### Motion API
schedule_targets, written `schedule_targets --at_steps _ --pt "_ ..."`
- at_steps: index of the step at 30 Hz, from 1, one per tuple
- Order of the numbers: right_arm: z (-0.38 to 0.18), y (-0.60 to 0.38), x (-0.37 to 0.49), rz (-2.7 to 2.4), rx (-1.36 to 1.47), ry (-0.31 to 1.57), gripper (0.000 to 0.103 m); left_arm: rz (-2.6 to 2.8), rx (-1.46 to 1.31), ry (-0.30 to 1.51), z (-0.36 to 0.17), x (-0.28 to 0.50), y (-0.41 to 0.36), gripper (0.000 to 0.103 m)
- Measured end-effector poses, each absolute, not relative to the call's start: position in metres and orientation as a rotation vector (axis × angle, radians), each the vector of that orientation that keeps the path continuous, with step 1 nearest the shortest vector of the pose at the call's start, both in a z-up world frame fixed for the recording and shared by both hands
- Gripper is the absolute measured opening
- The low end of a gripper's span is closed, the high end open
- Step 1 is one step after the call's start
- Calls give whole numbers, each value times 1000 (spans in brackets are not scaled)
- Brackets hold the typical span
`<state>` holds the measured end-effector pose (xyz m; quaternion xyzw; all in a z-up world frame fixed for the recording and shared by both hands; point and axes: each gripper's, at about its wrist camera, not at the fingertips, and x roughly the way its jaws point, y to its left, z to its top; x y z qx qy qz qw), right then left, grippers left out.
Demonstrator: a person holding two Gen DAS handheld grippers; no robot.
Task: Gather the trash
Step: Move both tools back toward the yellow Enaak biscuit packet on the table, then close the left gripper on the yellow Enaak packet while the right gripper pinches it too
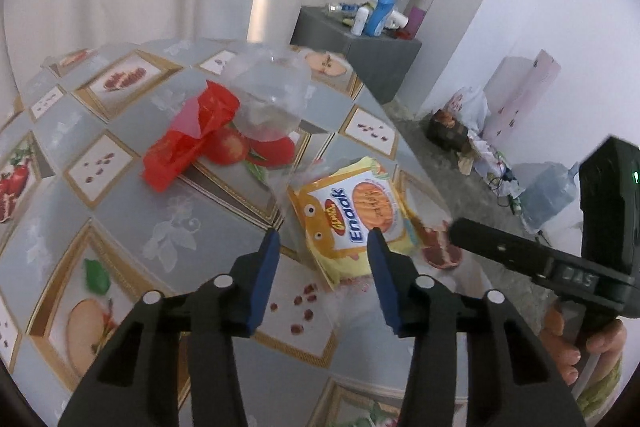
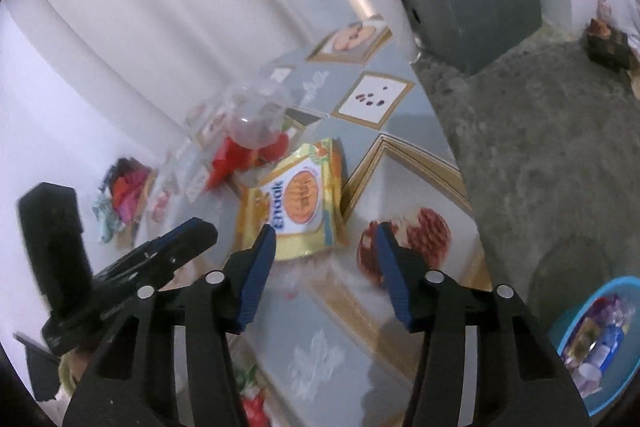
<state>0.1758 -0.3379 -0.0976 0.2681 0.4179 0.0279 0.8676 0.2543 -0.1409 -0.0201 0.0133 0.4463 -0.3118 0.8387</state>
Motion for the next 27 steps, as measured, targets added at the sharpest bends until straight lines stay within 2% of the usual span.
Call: schedule_targets --at_steps 4,7,9,11,19,27 --pt "-108 -335 192 38 538 925 44 -633 4 999 -38 270 -145 22" --pt "-111 -331 196 50 522 944 36 -632 -14 1031 -49 275 -144 16" --pt "-112 -326 198 63 511 963 25 -639 -18 1025 -53 275 -143 14" --pt "-114 -323 201 78 514 979 19 -644 -4 1016 -54 273 -143 11" --pt "-114 -305 187 102 501 1015 17 -643 -46 1057 -54 257 -124 7" --pt "-116 -271 128 190 482 1071 16 -672 -64 1118 -55 194 -79 7"
